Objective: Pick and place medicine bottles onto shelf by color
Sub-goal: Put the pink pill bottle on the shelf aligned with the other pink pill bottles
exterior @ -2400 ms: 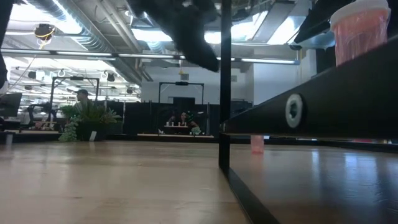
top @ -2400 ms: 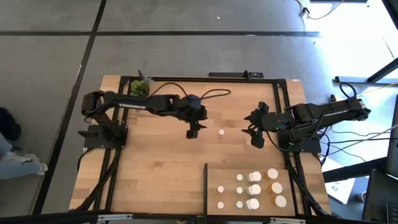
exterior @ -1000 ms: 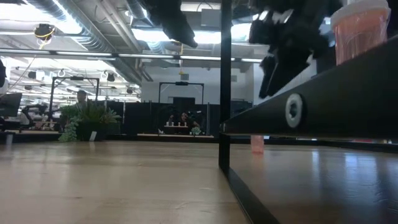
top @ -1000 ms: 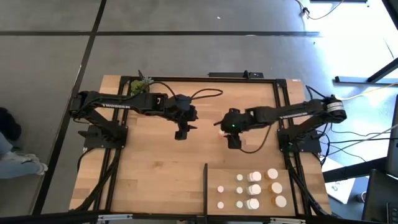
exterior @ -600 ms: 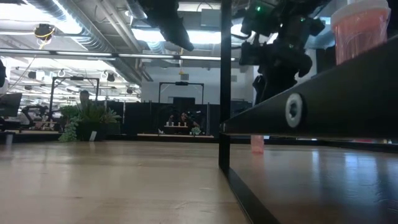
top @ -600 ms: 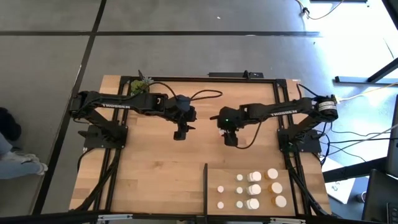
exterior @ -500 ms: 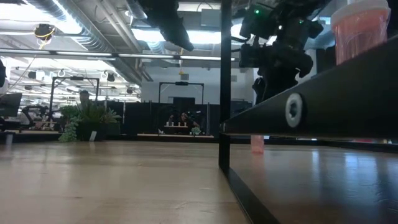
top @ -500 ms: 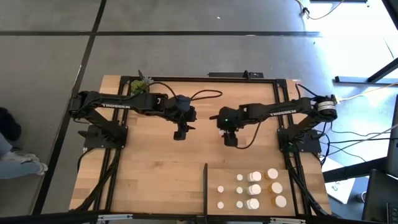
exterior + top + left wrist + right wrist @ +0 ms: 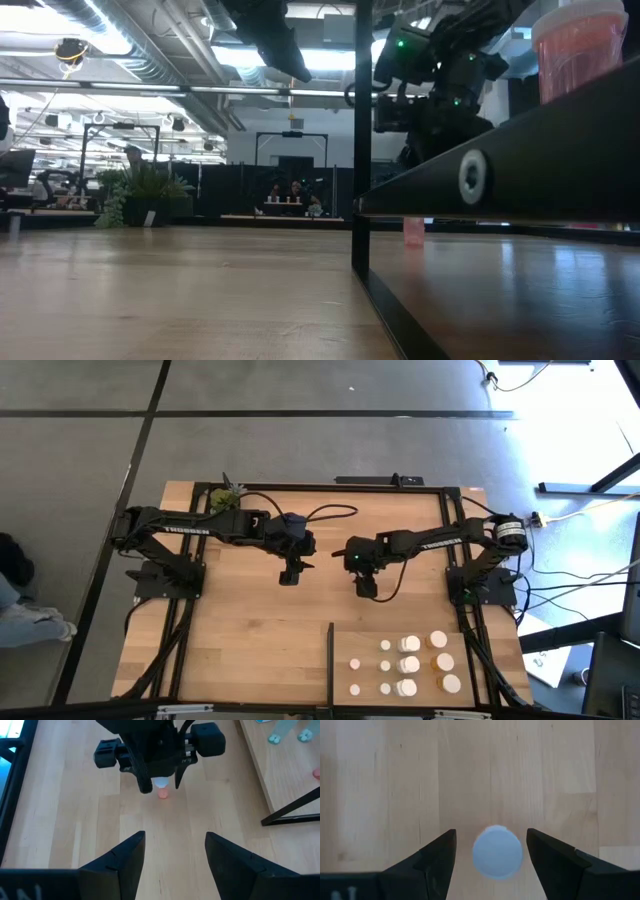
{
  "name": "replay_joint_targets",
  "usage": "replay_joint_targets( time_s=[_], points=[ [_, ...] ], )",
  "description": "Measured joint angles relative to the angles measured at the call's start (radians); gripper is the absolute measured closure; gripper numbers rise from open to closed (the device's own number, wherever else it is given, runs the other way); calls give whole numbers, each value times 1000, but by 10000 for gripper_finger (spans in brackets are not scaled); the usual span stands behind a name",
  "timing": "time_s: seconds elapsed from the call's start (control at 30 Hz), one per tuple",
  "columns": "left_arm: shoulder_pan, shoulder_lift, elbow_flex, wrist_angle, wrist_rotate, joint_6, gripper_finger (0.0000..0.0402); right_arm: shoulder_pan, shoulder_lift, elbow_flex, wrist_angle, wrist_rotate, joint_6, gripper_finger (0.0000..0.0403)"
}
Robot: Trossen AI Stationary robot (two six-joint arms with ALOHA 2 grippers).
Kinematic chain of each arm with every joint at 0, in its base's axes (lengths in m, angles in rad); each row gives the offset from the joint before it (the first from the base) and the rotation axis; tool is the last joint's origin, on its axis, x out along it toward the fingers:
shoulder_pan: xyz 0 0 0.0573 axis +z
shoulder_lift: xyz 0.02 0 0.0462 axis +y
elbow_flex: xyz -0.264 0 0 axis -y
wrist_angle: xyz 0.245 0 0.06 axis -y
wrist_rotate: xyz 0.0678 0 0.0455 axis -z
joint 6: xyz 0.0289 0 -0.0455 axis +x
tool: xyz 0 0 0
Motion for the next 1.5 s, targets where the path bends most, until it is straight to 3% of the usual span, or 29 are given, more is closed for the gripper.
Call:
replay_joint_targets(
  time_s=[0.13, 0.5, 0.93, 1.5],
  points=[
    [0, 0, 0, 0, 0, 0, 201, 0, 5, 1, 4, 0, -4, 178],
    [0, 0, 0, -1, 0, -1, 202, 3, 5, 0, 3, -1, 2, 292],
    [0, 0, 0, -1, 0, -2, 204, 93, 3, 13, -20, -1, 55, 287],
    [6, 0, 0, -46, 0, -21, 204, 316, 1, 276, -200, 0, 169, 286]
  ],
)
